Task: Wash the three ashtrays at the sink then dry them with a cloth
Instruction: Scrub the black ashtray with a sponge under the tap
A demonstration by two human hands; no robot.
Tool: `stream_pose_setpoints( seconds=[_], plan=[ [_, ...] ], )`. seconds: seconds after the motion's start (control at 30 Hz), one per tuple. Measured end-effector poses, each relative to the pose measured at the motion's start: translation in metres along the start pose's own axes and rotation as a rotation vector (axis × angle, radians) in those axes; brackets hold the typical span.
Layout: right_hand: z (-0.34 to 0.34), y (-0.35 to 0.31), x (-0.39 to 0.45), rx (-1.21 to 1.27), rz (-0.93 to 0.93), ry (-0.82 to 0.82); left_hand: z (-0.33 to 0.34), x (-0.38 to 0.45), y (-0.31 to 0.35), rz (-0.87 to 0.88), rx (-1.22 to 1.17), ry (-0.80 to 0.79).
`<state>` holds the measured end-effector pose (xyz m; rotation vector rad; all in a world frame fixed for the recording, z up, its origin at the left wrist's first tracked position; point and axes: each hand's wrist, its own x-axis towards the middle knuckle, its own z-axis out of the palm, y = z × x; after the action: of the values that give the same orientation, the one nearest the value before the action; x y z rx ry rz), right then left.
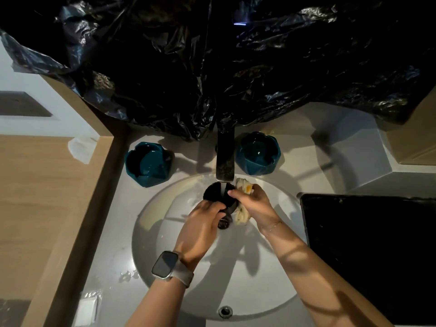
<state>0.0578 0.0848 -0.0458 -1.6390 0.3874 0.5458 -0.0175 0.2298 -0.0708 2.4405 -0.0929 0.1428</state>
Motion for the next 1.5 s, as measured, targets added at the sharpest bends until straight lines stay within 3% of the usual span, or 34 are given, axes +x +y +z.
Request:
stream_pose_setpoints(
  seconds=[0.1,0.17,0.23,0.27,0.33,0.47,0.53,0.63,0.73,0.83,0.93,1.0,1.07,1.13,1.23,1.37,1.43,1.5],
  plan=[
    [0.001,0.007,0.002,0.075,0.003,0.014,0.003,-0.002,0.000,-0.064,-0.207,0.111],
    [0.000,0.009,0.000,0.142,-0.012,0.003,-0.001,-0.002,0.003,-0.325,-0.571,0.193],
    [-0.001,0.013,0.000,0.151,-0.030,-0.005,-0.008,0.001,0.003,-0.636,-1.066,0.082],
    [-0.002,0.012,-0.002,0.150,-0.034,-0.009,-0.010,0.003,0.000,-0.711,-1.258,-0.009],
    [-0.003,0.012,-0.004,0.165,-0.044,-0.018,-0.013,0.006,-0.002,-0.747,-1.383,-0.136],
    [-0.008,0.007,-0.013,0.151,-0.101,-0.010,-0.009,0.011,0.003,-0.711,-1.388,-0.113],
    [-0.010,0.010,-0.017,0.031,-0.150,0.052,-0.005,0.010,0.006,-0.700,-1.349,-0.060],
    [-0.012,0.018,-0.026,-0.304,-0.432,0.147,0.001,0.009,0.009,-0.732,-1.265,0.025],
    [-0.009,0.022,-0.021,-0.834,-0.695,0.175,0.006,0.009,0.018,-0.779,-1.178,0.062],
    [0.002,0.011,-0.017,-0.902,-0.657,0.090,0.007,0.009,0.024,-0.773,-1.115,0.093],
    [-0.003,0.003,-0.020,-0.783,-0.624,-0.169,0.002,0.008,0.017,-0.732,-1.054,0.097],
    [-0.014,-0.002,-0.022,-0.888,-0.607,-0.289,-0.001,0.008,0.012,-0.726,-1.038,0.081],
    [-0.017,-0.004,-0.015,-1.103,-0.635,-0.283,0.001,0.007,0.014,-0.732,-1.029,0.069],
    [-0.009,-0.005,-0.009,-1.241,-0.625,-0.152,0.007,0.006,0.018,-0.752,-1.027,0.061],
    [0.006,-0.003,-0.004,-0.929,-0.640,-0.100,0.011,0.005,0.022,-0.793,-1.061,0.064],
    [-0.002,-0.005,-0.010,-0.880,-0.682,-0.318,0.003,0.005,0.011,-0.816,-1.108,0.068],
    [-0.010,-0.014,-0.005,-1.042,-0.613,-0.465,0.003,0.004,0.012,-0.815,-1.134,0.062],
    [-0.010,-0.023,0.002,-1.238,-0.492,-0.478,0.006,0.003,0.017,-0.808,-1.107,0.059]
  ],
)
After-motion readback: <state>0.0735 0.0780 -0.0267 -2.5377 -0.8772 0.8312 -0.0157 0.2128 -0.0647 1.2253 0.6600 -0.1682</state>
